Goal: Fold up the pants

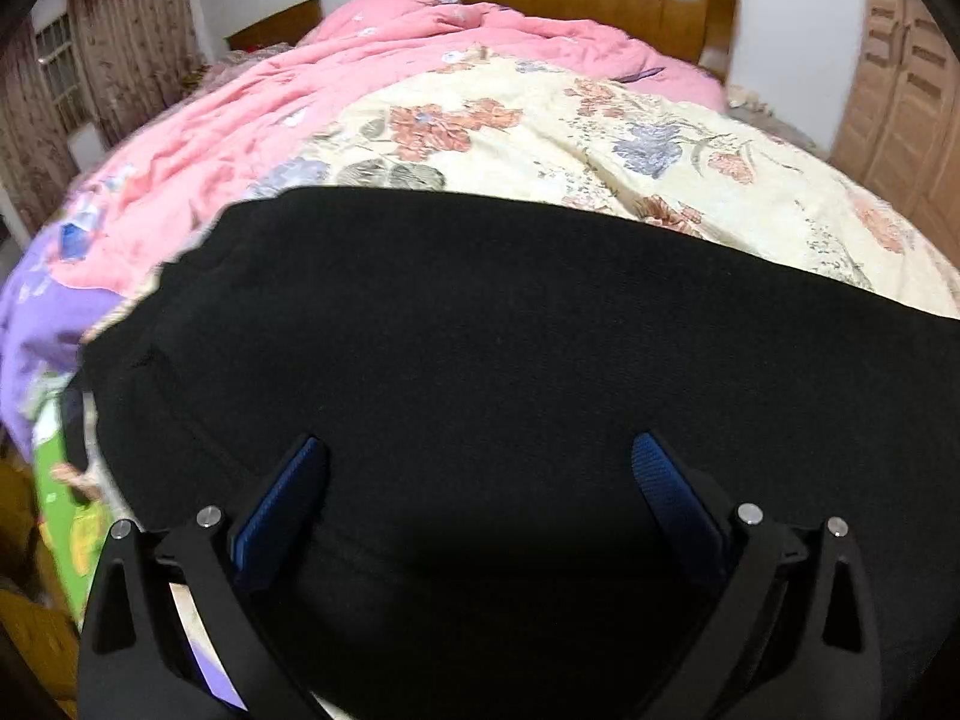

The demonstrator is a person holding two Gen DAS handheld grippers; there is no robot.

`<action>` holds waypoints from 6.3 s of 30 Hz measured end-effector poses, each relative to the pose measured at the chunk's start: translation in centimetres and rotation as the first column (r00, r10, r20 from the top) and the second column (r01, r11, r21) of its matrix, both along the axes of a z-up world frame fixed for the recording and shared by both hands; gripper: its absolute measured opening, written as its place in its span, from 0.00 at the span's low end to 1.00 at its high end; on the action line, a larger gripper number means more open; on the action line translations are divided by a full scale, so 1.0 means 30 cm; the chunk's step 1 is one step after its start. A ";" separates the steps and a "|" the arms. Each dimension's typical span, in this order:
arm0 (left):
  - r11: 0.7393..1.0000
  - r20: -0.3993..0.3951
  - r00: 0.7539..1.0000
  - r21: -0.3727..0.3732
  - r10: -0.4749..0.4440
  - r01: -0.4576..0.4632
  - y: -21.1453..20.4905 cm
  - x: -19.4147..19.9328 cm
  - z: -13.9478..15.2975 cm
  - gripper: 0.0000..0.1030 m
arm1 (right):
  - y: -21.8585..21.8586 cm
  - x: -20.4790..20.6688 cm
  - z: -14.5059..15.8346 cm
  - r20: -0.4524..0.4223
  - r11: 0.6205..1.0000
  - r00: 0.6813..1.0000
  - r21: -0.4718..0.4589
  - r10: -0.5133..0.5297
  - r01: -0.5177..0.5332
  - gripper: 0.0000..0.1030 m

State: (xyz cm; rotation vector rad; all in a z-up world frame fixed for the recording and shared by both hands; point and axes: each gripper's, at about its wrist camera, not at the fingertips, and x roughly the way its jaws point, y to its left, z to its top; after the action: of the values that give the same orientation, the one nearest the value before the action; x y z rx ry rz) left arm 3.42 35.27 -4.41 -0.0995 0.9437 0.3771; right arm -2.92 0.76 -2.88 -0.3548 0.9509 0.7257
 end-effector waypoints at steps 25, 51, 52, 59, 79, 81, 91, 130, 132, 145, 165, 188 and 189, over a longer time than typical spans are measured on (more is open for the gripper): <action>0.770 0.016 0.770 -0.033 -0.637 0.637 -1.168 0.459 -0.008 0.99 | -0.718 0.163 -0.020 -0.040 0.923 0.923 -0.041 -0.384 0.382 0.92; 0.779 0.015 0.780 0.067 -0.625 0.623 -1.197 0.448 0.006 0.99 | -0.932 0.520 -0.011 -0.047 0.892 0.892 -0.065 -0.450 0.447 0.95; 0.779 0.016 0.780 0.066 -0.625 0.623 -1.195 0.448 0.007 0.99 | -0.934 0.503 0.006 -0.036 0.886 0.885 -0.052 -0.464 0.462 0.95; 0.779 0.018 0.780 0.078 -0.625 0.622 -1.199 0.443 0.007 0.99 | -0.798 0.207 0.131 0.146 0.883 0.871 0.049 -0.469 0.467 0.95; 0.792 0.056 0.791 0.056 -0.610 0.607 -1.169 0.427 0.037 0.99 | -0.832 -0.027 -0.013 0.147 0.796 0.790 -0.024 -0.595 0.605 0.95; 0.809 0.079 0.806 0.097 -0.587 0.580 -1.144 0.387 0.068 0.98 | -0.806 -0.026 0.015 0.158 0.791 0.786 -0.037 -0.598 0.610 0.95; 0.890 0.065 0.888 0.044 -0.455 0.453 -0.693 0.098 0.109 0.98 | -0.442 0.141 0.096 0.201 0.930 0.914 -0.034 -0.352 0.366 0.95; 0.987 0.026 0.995 -0.125 -0.093 0.096 0.134 0.166 -0.005 0.99 | 0.009 0.572 -0.043 0.043 0.973 0.972 0.016 -0.231 0.230 0.96; 0.987 0.029 0.995 -0.126 -0.094 0.097 0.133 0.164 -0.006 0.99 | 0.004 0.569 -0.038 0.042 0.967 0.966 -0.002 -0.254 0.254 0.96; 0.992 0.031 0.996 -0.093 -0.085 0.088 0.121 0.151 0.001 0.99 | 0.277 0.319 -0.007 0.070 0.995 0.996 -0.084 -0.055 0.060 0.96; 0.979 0.073 0.978 -0.052 -0.194 0.198 0.051 -0.197 0.037 0.98 | 0.174 0.203 0.033 0.057 0.980 0.988 -0.129 -0.143 0.150 0.96; 0.888 0.171 0.900 -0.311 0.401 -0.337 0.598 -0.751 0.083 0.98 | 1.328 0.080 0.037 0.199 0.861 0.838 -0.108 0.508 -0.497 0.61; 0.891 0.170 0.902 -0.310 0.396 -0.332 0.592 -0.742 0.079 0.98 | 1.354 0.077 0.034 0.201 0.863 0.839 -0.115 0.505 -0.492 0.61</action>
State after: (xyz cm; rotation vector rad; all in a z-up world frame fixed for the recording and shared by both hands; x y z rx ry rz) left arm -18.85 53.03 -2.03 -0.5728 0.7399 0.5701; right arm -0.60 41.38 -1.86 -0.7408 0.6639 1.1097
